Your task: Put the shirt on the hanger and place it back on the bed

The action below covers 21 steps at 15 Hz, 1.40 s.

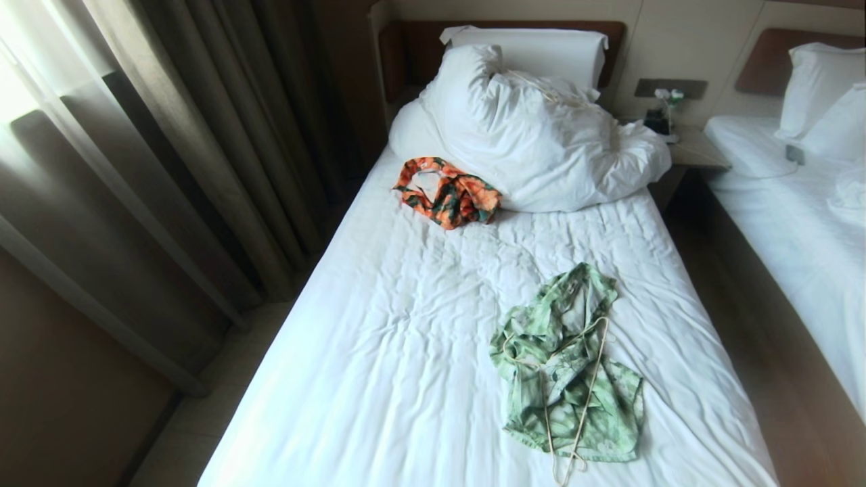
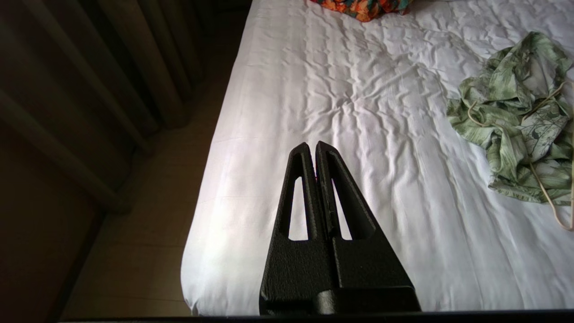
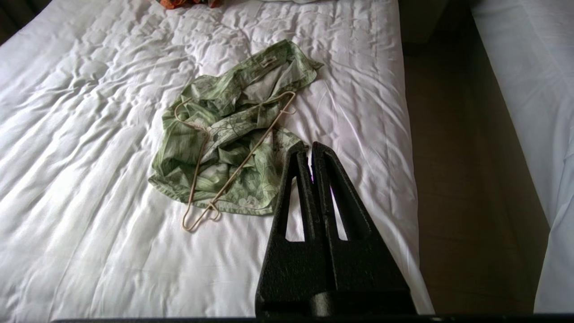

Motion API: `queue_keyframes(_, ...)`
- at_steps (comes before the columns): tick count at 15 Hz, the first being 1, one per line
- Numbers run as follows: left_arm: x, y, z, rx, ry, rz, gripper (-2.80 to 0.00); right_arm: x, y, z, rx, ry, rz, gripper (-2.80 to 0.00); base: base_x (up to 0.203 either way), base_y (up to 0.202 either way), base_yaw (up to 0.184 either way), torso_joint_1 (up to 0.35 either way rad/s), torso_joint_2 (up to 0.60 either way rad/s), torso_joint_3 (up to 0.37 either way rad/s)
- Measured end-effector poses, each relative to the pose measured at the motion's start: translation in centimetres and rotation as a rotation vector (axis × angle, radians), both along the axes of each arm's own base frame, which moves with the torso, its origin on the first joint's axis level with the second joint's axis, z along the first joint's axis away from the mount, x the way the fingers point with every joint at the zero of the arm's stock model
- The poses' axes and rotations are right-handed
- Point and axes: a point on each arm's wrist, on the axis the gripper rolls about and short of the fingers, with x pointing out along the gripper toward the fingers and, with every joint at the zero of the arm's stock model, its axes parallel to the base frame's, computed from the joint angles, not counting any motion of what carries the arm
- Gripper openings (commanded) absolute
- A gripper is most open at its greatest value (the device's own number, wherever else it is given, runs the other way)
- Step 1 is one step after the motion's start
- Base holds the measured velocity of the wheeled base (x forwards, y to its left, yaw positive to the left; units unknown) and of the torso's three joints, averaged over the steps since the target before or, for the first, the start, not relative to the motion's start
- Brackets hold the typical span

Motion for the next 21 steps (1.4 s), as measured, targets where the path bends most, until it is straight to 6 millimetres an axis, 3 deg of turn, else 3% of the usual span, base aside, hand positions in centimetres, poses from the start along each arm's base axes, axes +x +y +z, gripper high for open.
queue_keyframes(21, 0.0, 0.0, 0.0, 0.0, 0.0, 0.0, -2.8, 0.0, 0.0, 0.0, 0.003, 0.0, 0.002, -2.8, 0.0, 0.0, 0.0, 0.0, 0.0, 0.0)
